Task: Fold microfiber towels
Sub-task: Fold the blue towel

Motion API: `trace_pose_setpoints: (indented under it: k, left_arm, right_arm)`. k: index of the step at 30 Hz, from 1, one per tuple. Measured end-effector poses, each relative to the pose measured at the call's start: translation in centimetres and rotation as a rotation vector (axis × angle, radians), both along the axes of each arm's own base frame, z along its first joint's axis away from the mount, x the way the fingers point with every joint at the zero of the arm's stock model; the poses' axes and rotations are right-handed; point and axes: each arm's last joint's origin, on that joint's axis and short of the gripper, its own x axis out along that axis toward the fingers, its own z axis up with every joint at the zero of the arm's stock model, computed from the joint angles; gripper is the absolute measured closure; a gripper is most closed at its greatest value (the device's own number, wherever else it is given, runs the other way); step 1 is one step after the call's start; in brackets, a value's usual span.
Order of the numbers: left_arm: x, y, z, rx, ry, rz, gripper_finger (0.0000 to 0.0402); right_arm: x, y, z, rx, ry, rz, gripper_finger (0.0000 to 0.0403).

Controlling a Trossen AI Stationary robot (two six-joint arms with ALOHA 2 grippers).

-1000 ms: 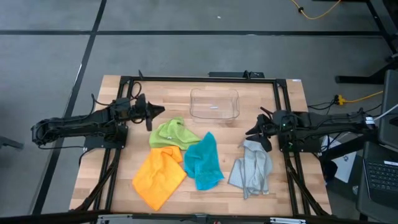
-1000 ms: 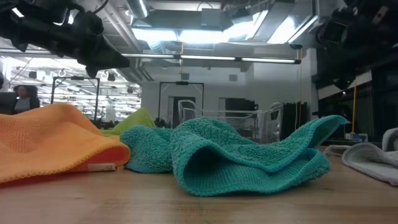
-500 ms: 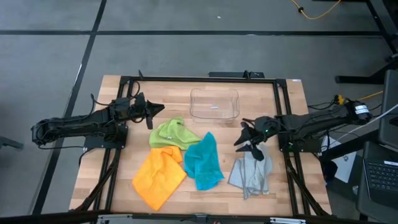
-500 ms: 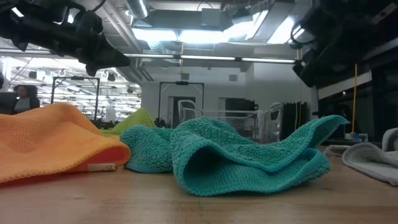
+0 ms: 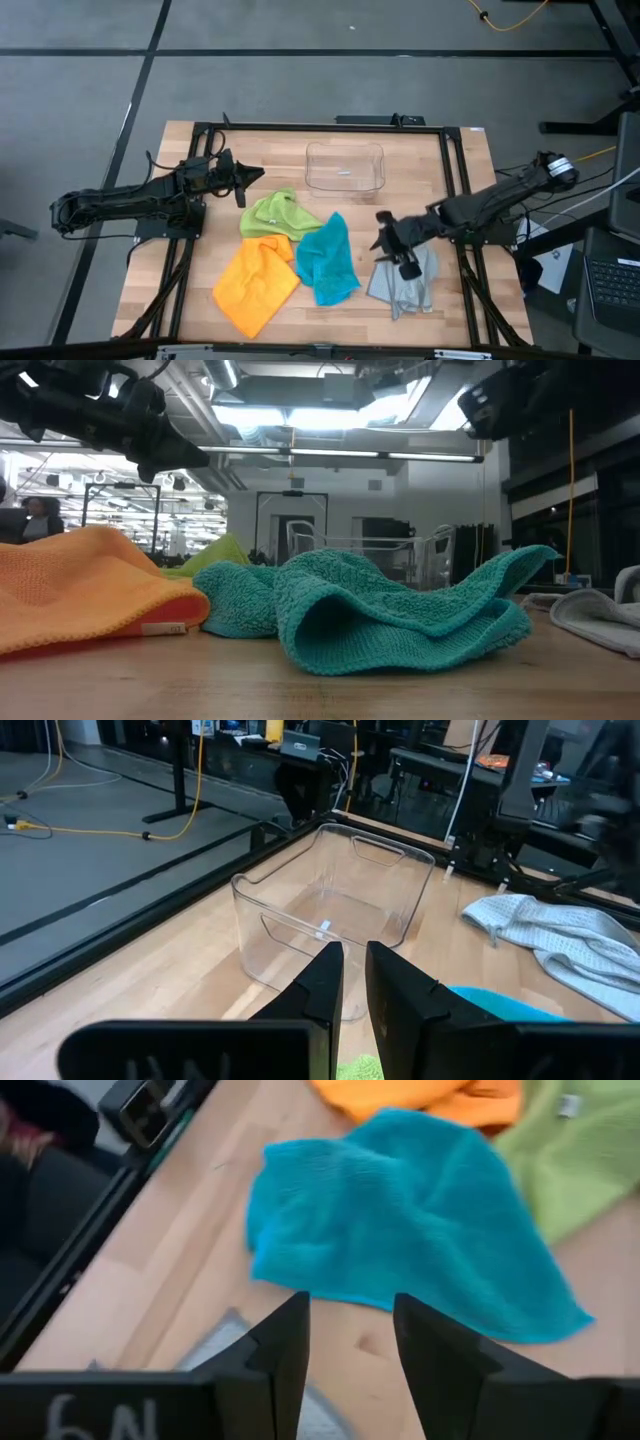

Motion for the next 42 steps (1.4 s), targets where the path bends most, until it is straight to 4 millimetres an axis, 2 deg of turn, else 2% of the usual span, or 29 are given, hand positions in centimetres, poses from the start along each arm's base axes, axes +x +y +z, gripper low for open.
trace_pose_setpoints:
  k: [7, 13, 24, 42]
  left_arm:
    - [0.0, 0.0, 0.0, 0.000, 0.000, 0.000, 0.0363]
    - [0.0, 0.0, 0.0, 0.000, 0.000, 0.000, 0.0363]
    - [0.0, 0.0, 0.0, 0.000, 0.001, 0.000, 0.0363]
    - [0.0, 0.0, 0.0, 0.000, 0.001, 0.000, 0.0363]
  right_arm:
    - [0.0, 3.4, -2.4, -0.034, 0.078, 0.054, 0.0253]
    - [1.4, 5.6, -5.2, -0.041, 0.079, 0.096, 0.0253]
    - [3.0, 6.3, -8.1, -0.128, 0.050, 0.077, 0.0253]
    - [4.4, 6.6, -10.1, -0.187, -0.011, -0.037, 0.0253]
